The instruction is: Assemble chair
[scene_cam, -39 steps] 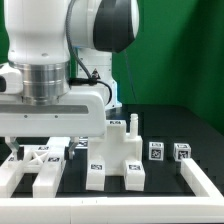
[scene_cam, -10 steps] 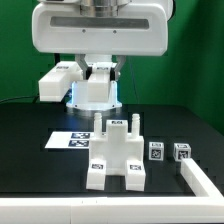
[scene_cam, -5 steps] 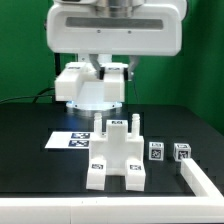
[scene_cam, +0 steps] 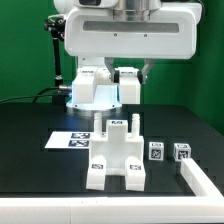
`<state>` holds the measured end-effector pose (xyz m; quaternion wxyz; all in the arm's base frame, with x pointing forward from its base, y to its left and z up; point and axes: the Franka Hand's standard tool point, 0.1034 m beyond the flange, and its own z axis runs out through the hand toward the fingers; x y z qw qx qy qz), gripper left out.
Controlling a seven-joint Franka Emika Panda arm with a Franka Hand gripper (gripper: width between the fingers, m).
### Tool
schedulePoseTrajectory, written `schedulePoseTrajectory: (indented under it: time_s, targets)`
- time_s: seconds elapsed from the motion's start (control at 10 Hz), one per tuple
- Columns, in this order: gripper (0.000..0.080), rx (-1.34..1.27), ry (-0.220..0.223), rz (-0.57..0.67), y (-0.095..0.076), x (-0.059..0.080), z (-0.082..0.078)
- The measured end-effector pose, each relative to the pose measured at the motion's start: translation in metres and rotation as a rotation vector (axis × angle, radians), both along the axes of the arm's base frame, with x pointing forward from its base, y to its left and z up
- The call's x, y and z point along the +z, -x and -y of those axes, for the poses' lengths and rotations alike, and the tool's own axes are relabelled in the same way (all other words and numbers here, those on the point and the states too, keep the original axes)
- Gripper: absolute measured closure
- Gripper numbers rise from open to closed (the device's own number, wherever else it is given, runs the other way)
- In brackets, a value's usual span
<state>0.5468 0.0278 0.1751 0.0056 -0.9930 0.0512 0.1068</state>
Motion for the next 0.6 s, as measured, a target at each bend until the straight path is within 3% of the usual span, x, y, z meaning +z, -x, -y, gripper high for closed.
schedulePoseTrajectory:
  time_s: [0.2, 0.3, 0.6]
  targets:
    - [0.0515, -0.008, 0.005, 0.077, 0.0, -0.01, -0.007]
    - [0.0515, 0.0, 0.003, 0.074, 0.012, -0.017, -0.012]
    - [0.0515, 0.007, 0.007, 0.085, 0.021, -0.032, -0.016]
